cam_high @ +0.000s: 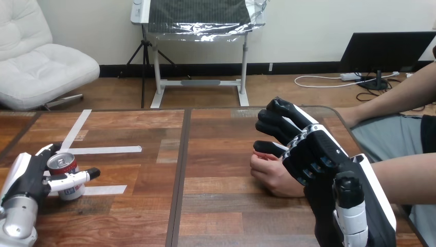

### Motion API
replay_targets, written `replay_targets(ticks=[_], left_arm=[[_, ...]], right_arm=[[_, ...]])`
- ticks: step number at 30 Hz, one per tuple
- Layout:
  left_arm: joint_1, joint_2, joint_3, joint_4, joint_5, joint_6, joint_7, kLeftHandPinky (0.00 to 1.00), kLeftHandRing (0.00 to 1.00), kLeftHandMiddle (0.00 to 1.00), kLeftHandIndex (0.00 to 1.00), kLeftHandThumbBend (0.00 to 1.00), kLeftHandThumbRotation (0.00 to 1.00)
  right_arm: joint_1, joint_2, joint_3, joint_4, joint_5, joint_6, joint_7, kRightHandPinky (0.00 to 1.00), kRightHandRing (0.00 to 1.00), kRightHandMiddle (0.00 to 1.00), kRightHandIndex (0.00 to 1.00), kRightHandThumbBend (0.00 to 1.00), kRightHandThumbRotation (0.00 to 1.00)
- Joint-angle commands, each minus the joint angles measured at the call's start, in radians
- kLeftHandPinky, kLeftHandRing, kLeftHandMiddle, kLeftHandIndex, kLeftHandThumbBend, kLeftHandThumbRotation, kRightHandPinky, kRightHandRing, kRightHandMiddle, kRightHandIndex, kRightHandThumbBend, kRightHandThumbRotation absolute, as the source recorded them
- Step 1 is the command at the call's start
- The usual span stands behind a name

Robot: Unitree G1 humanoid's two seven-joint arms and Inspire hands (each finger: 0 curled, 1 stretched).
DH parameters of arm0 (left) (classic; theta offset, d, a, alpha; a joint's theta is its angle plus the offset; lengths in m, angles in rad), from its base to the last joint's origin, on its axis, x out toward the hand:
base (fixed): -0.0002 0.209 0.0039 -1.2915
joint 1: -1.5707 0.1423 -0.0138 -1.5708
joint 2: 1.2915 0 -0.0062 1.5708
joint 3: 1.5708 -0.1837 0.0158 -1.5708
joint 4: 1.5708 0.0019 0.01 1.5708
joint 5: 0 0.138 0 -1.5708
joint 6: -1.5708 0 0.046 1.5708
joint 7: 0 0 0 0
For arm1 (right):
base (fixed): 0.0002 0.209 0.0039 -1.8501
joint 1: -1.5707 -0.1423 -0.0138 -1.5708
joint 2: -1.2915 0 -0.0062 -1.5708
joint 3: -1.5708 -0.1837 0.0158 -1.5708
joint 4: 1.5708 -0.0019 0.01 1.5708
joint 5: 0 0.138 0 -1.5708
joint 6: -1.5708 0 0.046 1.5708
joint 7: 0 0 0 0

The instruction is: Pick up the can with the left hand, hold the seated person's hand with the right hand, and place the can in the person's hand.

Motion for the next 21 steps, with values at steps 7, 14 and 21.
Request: replay_targets(ticks=[7,14,21], left_arm=[[-0.102,-0.001,-0.027,0.003,0.009,0.046,0.043,0.77,0.84,0.86,0.84,0.81,0.19],[-0.111,-0.008,-0.036,0.004,0.012,0.060,0.068,0.72,0.79,0.82,0.80,0.82,0.09],[-0.122,-0.017,-0.033,0.010,0.008,0.078,0.092,0.67,0.74,0.78,0.77,0.83,0.02]], right_arm=[[-0.027,0.006,-0.014,-0.051,0.020,-0.019,0.001,0.78,0.85,0.85,0.86,0.87,0.88],[-0.027,0.002,-0.016,-0.055,0.023,-0.017,0.002,0.78,0.85,0.85,0.86,0.87,0.87],[-0.029,0.000,-0.017,-0.059,0.026,-0.013,0.001,0.78,0.85,0.85,0.85,0.87,0.87]])
